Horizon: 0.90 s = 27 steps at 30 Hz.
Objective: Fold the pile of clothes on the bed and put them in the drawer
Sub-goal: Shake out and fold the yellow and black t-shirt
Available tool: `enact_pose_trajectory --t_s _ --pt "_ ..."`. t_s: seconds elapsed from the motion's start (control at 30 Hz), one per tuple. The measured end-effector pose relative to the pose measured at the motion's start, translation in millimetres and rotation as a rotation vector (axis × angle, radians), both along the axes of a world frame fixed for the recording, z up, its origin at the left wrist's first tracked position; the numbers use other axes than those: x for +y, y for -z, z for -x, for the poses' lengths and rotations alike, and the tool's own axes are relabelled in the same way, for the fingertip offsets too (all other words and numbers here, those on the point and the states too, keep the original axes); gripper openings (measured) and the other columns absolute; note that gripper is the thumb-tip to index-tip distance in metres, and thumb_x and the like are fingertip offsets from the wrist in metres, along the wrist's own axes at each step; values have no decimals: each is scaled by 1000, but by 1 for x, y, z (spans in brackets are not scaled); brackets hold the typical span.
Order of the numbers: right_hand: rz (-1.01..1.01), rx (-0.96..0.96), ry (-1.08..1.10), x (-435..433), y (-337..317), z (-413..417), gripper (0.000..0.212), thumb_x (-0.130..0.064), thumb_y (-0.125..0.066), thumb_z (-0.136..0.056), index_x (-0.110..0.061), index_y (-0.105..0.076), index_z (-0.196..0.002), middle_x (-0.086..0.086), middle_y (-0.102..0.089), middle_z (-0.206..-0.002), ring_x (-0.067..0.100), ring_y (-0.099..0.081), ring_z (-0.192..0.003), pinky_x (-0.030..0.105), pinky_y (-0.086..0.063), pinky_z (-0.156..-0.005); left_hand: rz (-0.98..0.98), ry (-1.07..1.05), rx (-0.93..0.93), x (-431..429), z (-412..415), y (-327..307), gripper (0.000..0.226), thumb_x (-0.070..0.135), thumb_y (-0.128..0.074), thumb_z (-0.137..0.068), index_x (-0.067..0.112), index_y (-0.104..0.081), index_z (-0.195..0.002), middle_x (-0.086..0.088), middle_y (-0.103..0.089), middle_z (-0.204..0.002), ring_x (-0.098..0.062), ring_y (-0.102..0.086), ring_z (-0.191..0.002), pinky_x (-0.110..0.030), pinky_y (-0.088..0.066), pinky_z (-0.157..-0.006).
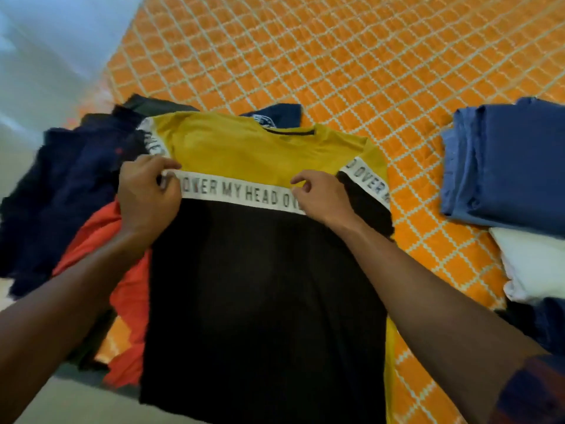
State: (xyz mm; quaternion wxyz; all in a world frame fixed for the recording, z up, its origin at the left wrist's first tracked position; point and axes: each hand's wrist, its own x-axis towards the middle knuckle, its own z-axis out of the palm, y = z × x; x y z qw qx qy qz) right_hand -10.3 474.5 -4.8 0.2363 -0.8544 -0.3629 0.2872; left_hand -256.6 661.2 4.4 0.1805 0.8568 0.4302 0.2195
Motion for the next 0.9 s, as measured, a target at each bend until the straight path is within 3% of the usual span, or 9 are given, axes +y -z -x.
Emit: enact_pose_trajectory --t_s 0.1,0.2,0.3,0.4,0.53,0.67,0.77,0.83,0.9 --pt "-73 61 -236 65 -17 48 26 -25 -62 -93 -28 -72 -117 -10 -66 -87 11 -59 -84 29 -43 -72 100 -237 91 14 52 -6 31 13 -63 -83 10 -67 -114 -19 -59 -111 -39 -53 -103 -39 -39 -91" --pt "-197 61 -347 125 -27 95 39 -21 -64 -91 -27 -66 -129 -4 -66 -106 15 -61 -91 32 -48 -79 375 -426 75 20 82 0 43 26 -69 -83 11 -60 -122 -19 -59 -116 -35 -55 -112 -42 -44 -96" --pt "-247 6 -394 177 -31 127 64 -5 -60 -83 -25 -54 -143 4 -56 -127 22 -57 -116 34 -48 -93 502 -423 -32 25 82 1 49 29 -74 -85 12 -59 -128 -13 -61 -117 -27 -60 -111 -38 -49 -96" --pt "-144 -16 -474 210 -25 139 76 -2 -58 -81 -28 -45 -151 5 -48 -130 25 -53 -121 38 -46 -99 569 -409 -43 33 64 -1 47 39 -73 -87 17 -62 -127 -4 -66 -114 -22 -62 -108 -38 -50 -95" --pt "-27 -95 -591 234 -15 147 59 -15 -58 -86 -32 -54 -143 4 -61 -134 24 -58 -122 37 -49 -98 756 -522 -124 51 58 10 43 56 -74 -73 34 -56 -106 9 -65 -101 -19 -64 -100 -47 -49 -97" --pt "-168 -188 -513 247 -22 149 35 -18 -52 -89 -27 -72 -117 -2 -73 -116 20 -63 -109 33 -49 -82 715 -587 -247 59 57 8 20 46 -68 -77 30 -59 -84 13 -65 -87 -14 -63 -88 -44 -49 -93" --pt "-279 139 -362 249 -32 149 34 -9 -44 -90 -21 -71 -106 0 -70 -100 17 -66 -91 32 -52 -71 403 -561 -251 54 58 -5 16 33 -65 -84 29 -50 -89 11 -59 -92 -12 -55 -88 -39 -38 -82" --pt "-311 470 -194 244 -41 146 28 -2 -40 -96 -16 -64 -101 5 -65 -88 17 -65 -73 28 -51 -58 322 -401 -342 53 57 -8 28 25 -67 -81 26 -47 -100 7 -59 -97 -14 -58 -90 -41 -46 -80" --pt "-311 674 -76 233 -51 139 25 -2 -42 -98 -11 -65 -103 8 -66 -86 20 -67 -70 29 -52 -59 315 -186 -372 50 53 -11 38 14 -65 -80 22 -47 -112 2 -59 -103 -16 -61 -94 -44 -53 -78"
